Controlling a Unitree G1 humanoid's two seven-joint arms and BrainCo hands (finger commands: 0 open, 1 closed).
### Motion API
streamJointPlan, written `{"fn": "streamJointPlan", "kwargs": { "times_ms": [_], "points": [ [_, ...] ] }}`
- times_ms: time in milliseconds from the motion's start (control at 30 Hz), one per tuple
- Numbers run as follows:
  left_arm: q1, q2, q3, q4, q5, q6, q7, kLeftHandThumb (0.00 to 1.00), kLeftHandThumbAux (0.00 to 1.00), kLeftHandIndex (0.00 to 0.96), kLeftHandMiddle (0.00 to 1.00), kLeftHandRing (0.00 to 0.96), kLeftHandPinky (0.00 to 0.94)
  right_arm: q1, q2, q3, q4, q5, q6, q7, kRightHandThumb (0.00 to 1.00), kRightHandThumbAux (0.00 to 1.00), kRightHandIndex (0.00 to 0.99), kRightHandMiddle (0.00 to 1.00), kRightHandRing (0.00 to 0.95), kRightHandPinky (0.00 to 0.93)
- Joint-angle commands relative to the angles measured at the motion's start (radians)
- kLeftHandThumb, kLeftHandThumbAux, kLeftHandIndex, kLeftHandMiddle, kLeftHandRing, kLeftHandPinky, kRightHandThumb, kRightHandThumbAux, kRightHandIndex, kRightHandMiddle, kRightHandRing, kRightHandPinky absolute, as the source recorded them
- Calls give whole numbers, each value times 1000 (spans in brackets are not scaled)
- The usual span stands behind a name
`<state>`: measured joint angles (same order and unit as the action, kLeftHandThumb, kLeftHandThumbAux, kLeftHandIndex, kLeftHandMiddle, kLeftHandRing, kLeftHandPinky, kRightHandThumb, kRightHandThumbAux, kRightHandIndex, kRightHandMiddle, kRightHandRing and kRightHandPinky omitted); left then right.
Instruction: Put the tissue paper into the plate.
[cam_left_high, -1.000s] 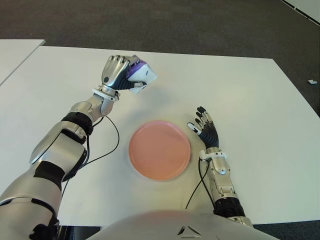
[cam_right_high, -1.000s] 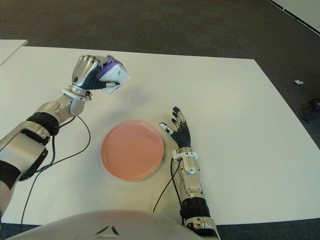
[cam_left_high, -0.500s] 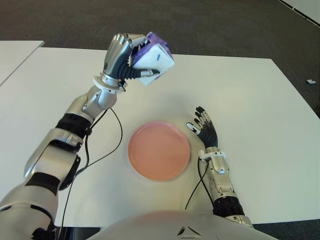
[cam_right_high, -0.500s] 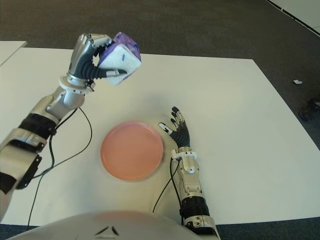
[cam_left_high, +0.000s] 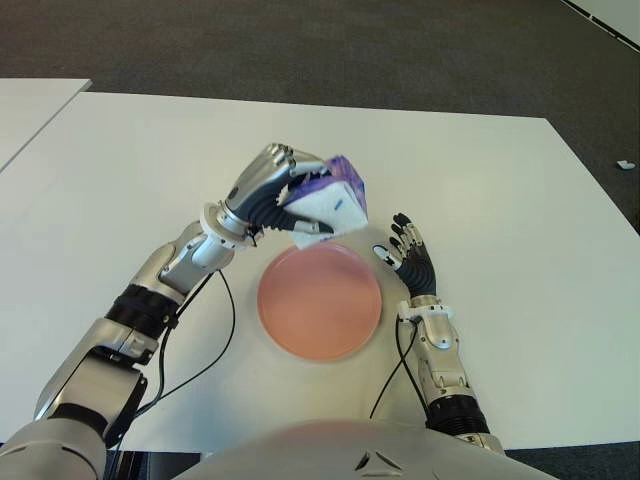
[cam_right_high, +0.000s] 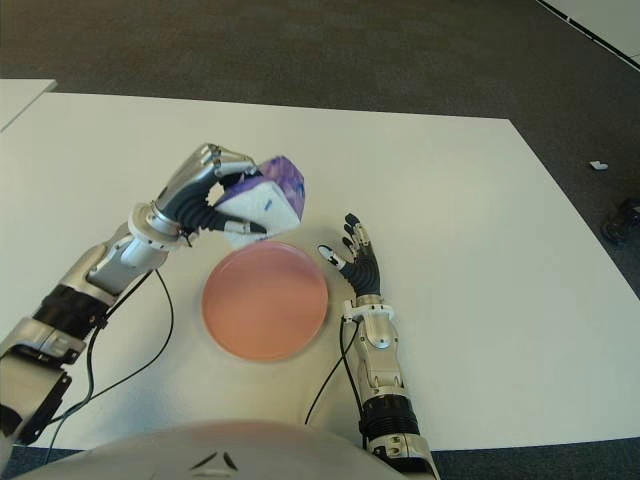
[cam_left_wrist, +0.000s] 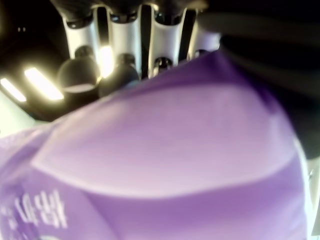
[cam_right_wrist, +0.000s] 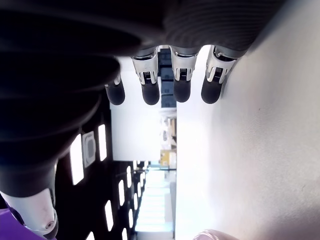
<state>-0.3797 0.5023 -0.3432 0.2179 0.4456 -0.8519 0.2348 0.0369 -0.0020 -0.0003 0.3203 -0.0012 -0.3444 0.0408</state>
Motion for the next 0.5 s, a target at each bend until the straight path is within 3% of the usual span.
{"fn": "streamJointPlan", "kwargs": {
  "times_ms": [33,367,500],
  "points": [
    [26,17,-20,-42,-6,-5,-127,746,696,443,846,848,826,68,13,10,61,-4,81,-5,0,667,0,0,0,0],
    [35,25,-21,-46,41,-30,-263,748,695,444,832,837,821,66,15,9,61,-2,80,-6,0,674,0,0,0,0],
    [41,50,-35,-52,127,-40,-296,748,695,444,821,828,813,68,12,6,59,1,81,-3,0,671,0,0,0,0]
  ]
}}
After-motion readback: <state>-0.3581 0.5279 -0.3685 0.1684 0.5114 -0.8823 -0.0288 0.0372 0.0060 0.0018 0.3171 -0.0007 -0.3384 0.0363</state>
